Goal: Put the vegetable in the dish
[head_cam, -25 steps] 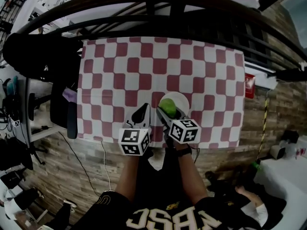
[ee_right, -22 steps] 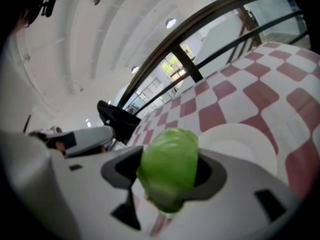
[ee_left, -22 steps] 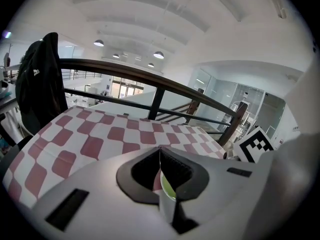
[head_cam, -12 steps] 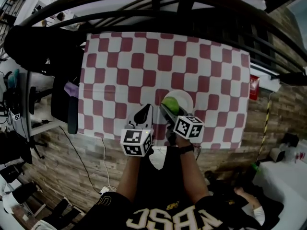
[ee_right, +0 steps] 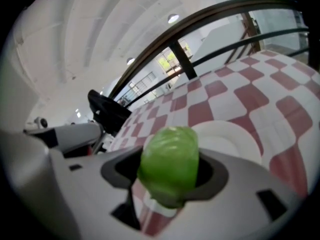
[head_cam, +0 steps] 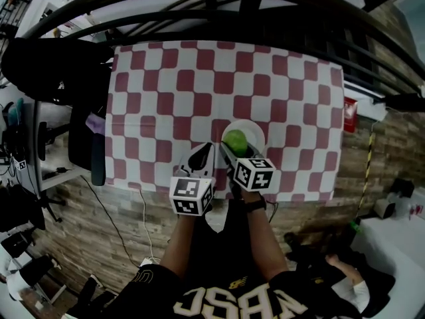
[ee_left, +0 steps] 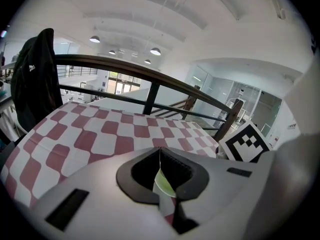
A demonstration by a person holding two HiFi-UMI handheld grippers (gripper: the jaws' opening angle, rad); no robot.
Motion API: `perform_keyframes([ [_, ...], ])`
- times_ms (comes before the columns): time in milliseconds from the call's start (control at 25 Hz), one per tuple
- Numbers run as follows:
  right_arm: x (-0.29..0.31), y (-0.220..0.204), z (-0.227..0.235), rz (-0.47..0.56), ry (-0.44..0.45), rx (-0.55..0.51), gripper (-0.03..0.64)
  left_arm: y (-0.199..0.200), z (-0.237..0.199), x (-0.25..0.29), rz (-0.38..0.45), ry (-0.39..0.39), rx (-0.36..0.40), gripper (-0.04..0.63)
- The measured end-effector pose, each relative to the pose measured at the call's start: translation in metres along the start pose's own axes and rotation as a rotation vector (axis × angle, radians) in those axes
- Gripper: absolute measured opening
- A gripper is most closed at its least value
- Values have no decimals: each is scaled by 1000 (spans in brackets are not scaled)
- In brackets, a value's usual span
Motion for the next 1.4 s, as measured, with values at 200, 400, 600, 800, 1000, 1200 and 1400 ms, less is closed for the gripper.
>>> perform_keyframes([
  [200, -4, -3, 4, 12, 3, 74, 255, 0, 2, -4, -2, -3, 6, 23],
  [400, -6, -7, 6, -23, -1, 94, 259, -2, 1, -7, -4, -5, 11, 23],
  [600, -16, 1, 17, 25, -56, 141, 292, 0, 9, -6, -8, -27, 23, 23],
  [800, -25, 14, 30, 48, -94, 105, 307, 1, 16, -3, -10, -41, 27, 23],
  [1000, -31, 20, 38, 62, -114, 45, 307, -3, 25, 3, -26, -65, 36, 23],
  [1200, -27, 27, 37, 91, -75, -9, 307, -5, 32, 7, -37, -82, 47, 23],
  [1400, -32, 30, 48, 124, -54, 44, 307, -6, 26, 8, -44, -75, 48, 23],
])
Point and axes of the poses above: the fingertips, and each gripper's own axes: x forward along the fingers, z to its right, y out of its top, the point moved 1 cm from there along -x, backward along the fingers, and after that the axes turned 8 degrees about z, right-handed, at the moved point
